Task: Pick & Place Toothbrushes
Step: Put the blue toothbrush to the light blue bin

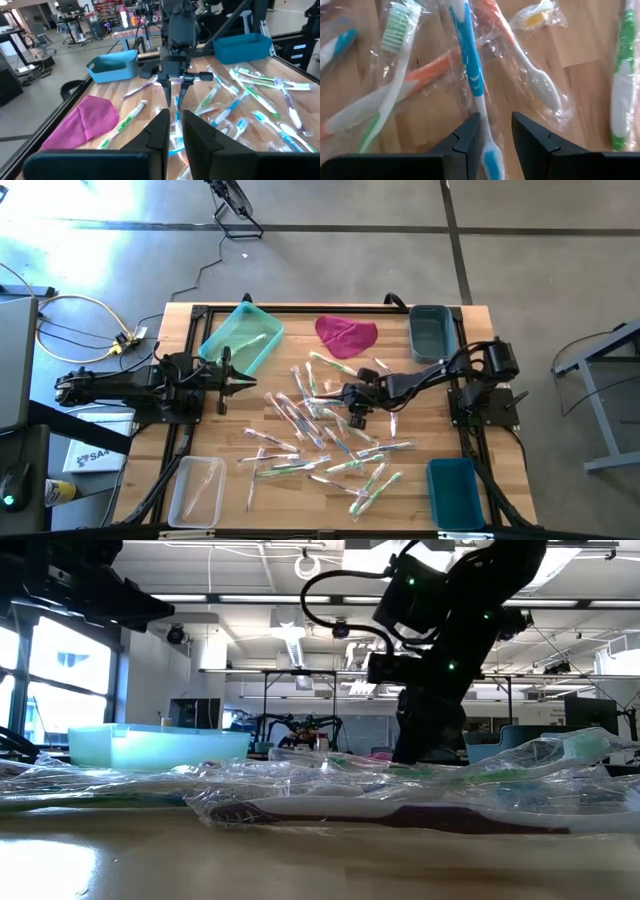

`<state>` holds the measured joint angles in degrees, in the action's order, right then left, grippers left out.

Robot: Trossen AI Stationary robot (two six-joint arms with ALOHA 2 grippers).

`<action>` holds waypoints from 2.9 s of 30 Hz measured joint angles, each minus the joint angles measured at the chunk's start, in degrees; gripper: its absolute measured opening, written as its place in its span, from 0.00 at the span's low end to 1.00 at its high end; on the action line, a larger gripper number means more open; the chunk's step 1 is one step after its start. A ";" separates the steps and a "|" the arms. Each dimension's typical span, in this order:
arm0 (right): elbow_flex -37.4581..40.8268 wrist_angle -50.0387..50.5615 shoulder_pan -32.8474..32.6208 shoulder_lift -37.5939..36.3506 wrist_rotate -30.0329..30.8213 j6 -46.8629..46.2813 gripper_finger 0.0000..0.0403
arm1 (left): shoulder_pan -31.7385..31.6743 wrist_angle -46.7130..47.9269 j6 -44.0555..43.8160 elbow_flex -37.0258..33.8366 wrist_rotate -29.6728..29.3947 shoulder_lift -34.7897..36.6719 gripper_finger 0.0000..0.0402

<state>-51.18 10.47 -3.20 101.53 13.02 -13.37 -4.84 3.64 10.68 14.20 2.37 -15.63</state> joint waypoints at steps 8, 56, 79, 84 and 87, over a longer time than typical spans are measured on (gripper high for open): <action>-0.04 -0.36 0.02 0.90 -1.29 0.04 0.26 | 0.00 -0.02 -0.02 0.00 0.00 0.00 0.12; 0.07 2.86 -0.02 -13.71 0.54 0.02 0.01 | 0.00 2.51 -0.71 -0.02 -0.04 0.00 0.12; 0.02 2.72 -0.16 -26.07 11.47 -0.56 0.01 | 0.00 2.51 -0.68 -0.02 -0.03 0.01 0.12; 0.02 2.77 -0.16 -26.07 12.70 -3.15 0.01 | 0.00 2.51 -0.68 -0.02 -0.04 0.01 0.12; 0.02 4.06 0.15 -26.28 15.76 -6.20 0.01 | 0.00 2.51 -0.68 -0.02 -0.04 0.01 0.12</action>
<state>-51.16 14.53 -3.05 75.25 28.78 -19.56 -4.84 6.15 10.00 14.17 2.33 -15.62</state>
